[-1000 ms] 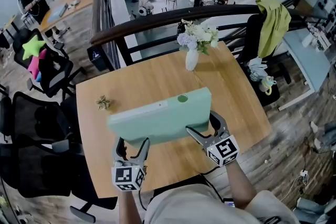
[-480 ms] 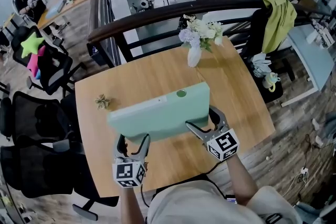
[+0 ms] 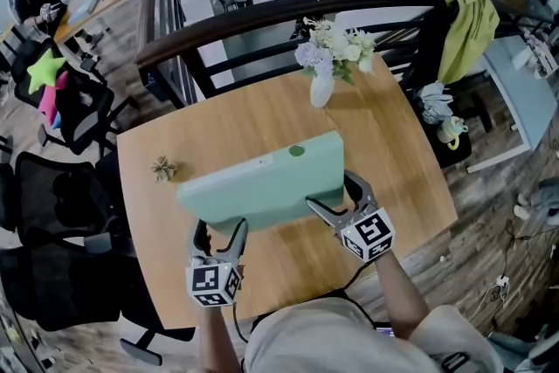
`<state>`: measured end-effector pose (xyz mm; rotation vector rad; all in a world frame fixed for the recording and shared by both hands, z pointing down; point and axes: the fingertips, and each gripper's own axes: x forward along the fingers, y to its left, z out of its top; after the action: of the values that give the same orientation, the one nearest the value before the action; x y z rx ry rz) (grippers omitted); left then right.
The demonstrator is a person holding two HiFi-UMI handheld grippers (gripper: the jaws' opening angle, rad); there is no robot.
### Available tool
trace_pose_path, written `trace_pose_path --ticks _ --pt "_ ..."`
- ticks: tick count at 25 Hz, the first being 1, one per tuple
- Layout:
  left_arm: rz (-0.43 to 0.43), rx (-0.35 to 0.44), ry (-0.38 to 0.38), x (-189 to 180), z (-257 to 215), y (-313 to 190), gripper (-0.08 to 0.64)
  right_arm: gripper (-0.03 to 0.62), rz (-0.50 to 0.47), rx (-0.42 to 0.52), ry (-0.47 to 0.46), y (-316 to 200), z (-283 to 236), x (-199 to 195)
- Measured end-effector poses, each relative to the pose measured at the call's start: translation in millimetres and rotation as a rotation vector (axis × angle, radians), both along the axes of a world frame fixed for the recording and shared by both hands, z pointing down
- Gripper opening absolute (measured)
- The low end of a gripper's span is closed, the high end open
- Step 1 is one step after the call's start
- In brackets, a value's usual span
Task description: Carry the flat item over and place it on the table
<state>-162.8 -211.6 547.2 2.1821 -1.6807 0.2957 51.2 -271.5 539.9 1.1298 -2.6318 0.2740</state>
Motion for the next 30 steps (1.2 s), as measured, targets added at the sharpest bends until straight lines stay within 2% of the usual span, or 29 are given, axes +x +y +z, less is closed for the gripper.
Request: trace_pose_path --ticks 30 --pt "-0.040 -0.141 0.012 -19 70 -65 0.420 0.396 -0.034 -0.167 0.011 -70 80 -21"
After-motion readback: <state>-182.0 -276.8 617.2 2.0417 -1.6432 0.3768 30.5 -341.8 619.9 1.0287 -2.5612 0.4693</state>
